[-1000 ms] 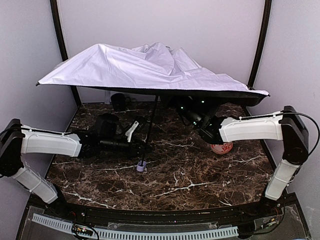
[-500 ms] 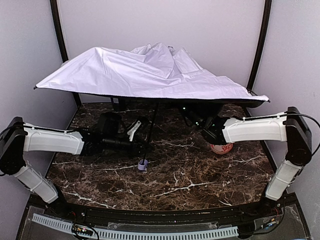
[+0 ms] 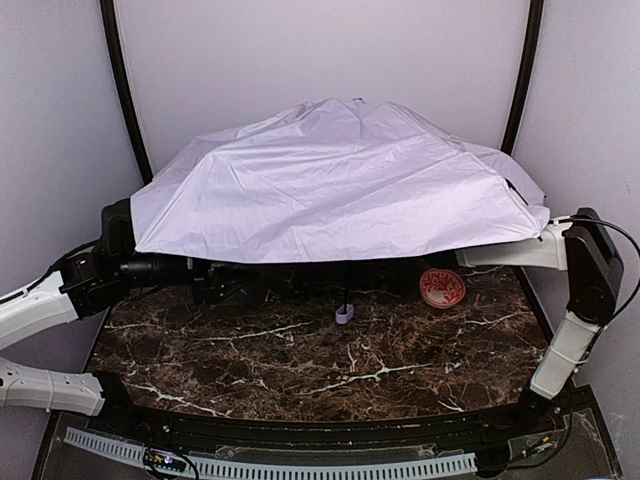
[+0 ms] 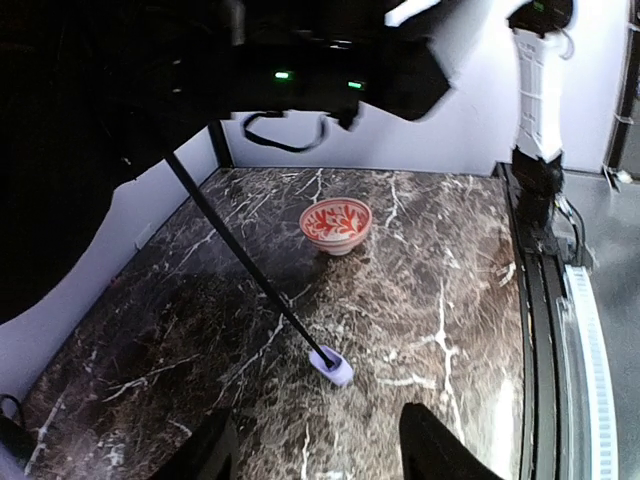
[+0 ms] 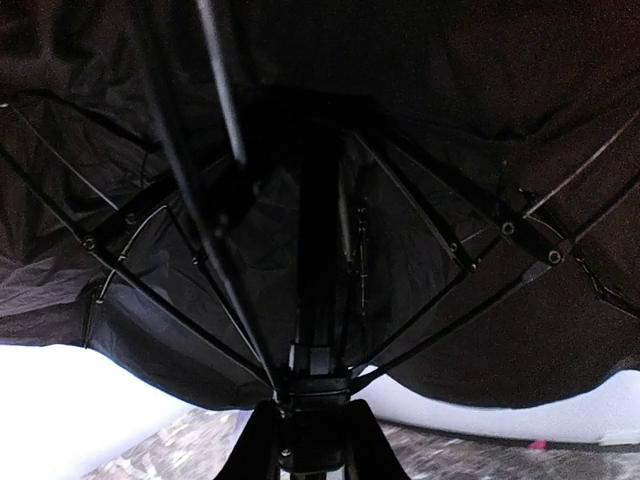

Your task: Put away the umbrella

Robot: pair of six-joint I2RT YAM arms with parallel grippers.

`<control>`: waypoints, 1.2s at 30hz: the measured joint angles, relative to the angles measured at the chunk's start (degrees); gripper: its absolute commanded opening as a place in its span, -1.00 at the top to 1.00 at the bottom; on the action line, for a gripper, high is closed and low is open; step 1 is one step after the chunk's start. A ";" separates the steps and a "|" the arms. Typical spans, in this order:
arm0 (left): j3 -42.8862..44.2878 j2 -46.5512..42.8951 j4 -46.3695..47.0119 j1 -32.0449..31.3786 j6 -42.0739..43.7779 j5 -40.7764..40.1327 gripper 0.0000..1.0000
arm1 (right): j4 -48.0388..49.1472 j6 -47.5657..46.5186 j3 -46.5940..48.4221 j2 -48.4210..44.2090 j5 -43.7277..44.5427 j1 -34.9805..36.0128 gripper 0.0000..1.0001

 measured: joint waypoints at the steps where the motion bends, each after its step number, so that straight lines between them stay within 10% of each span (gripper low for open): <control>1: -0.63 -2.73 -2.12 0.00 1.62 0.31 -0.15 | 0.00 0.26 0.31 0.00 0.02 -1.01 1.00; 10: 0.79 -10.97 -18.78 0.02 7.87 1.03 -0.50 | 1.16 -0.42 6.49 0.00 -1.16 -6.34 1.00; 25: 28.17 -10.43 -29.77 0.07 12.28 19.21 -0.54 | -0.76 1.55 11.69 2.69 -15.15 -18.21 1.00; 36: 50.36 10.84 -22.01 4.72 -8.79 -7.30 -0.83 | -3.91 1.95 13.66 4.42 -20.52 -14.34 1.00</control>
